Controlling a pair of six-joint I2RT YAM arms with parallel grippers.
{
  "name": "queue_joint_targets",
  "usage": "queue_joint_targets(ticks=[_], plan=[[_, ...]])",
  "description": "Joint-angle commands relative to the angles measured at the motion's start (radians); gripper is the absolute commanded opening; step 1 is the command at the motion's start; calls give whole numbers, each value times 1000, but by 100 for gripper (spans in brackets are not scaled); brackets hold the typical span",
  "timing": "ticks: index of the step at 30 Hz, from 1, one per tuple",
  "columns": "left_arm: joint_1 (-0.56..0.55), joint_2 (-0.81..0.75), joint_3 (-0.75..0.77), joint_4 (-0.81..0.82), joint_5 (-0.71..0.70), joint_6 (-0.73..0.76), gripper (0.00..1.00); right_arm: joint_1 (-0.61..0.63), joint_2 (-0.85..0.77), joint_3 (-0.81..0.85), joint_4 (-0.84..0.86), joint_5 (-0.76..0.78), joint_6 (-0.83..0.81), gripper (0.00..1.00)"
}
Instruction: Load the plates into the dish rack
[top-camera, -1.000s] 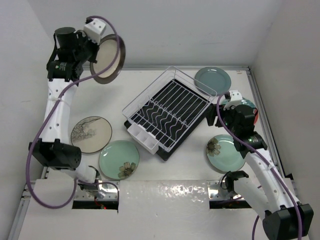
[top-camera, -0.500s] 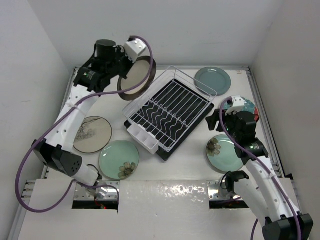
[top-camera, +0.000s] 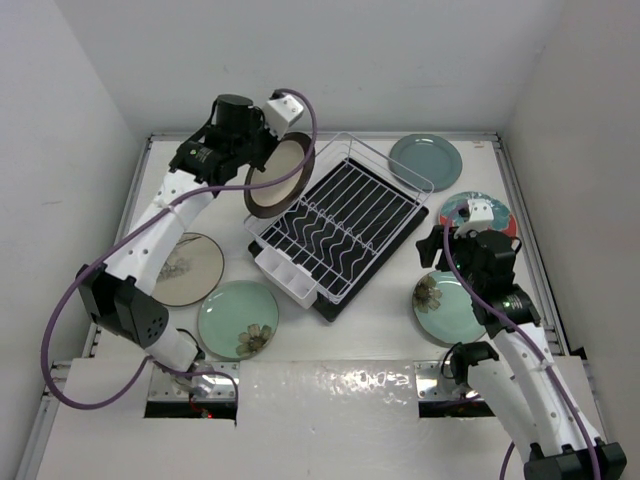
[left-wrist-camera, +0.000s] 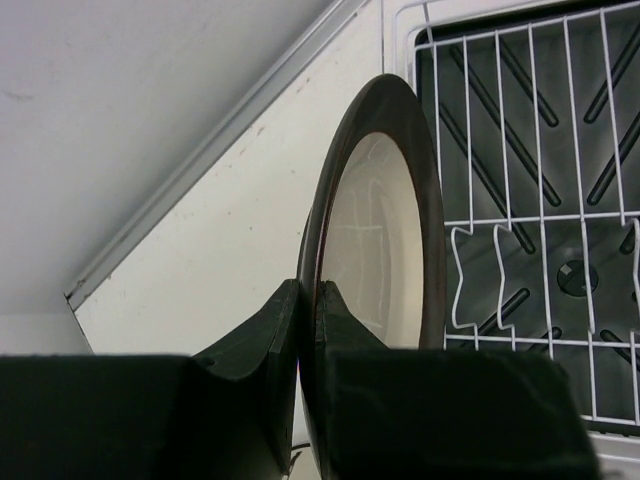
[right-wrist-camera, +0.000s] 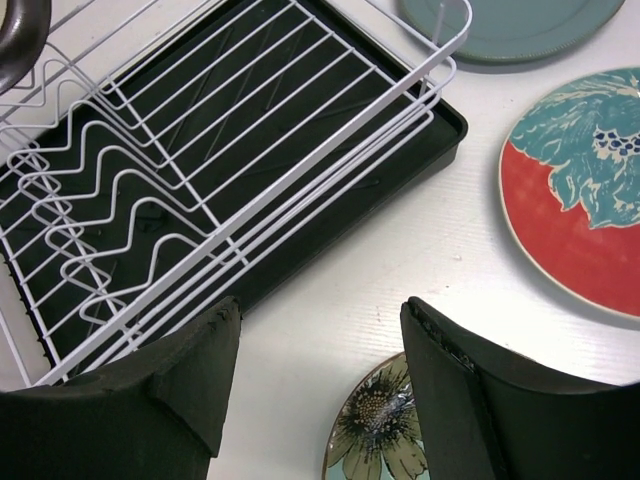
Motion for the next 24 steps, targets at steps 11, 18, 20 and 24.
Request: queue_joint_targets(ticks=[11, 18, 20, 24], plan=[[-64, -28, -86, 302, -160, 5, 0, 5, -11, 9, -1, 27, -23, 66], [-76, -20, -114, 311, -173, -1, 0, 4, -11, 10, -16, 41, -41, 68], [-77, -25, -156, 306, -132, -3, 0, 4, -16, 2, -10, 41, -40, 68], [-74, -17, -226, 311, -131, 12, 0, 4, -16, 0, -12, 41, -41, 68]])
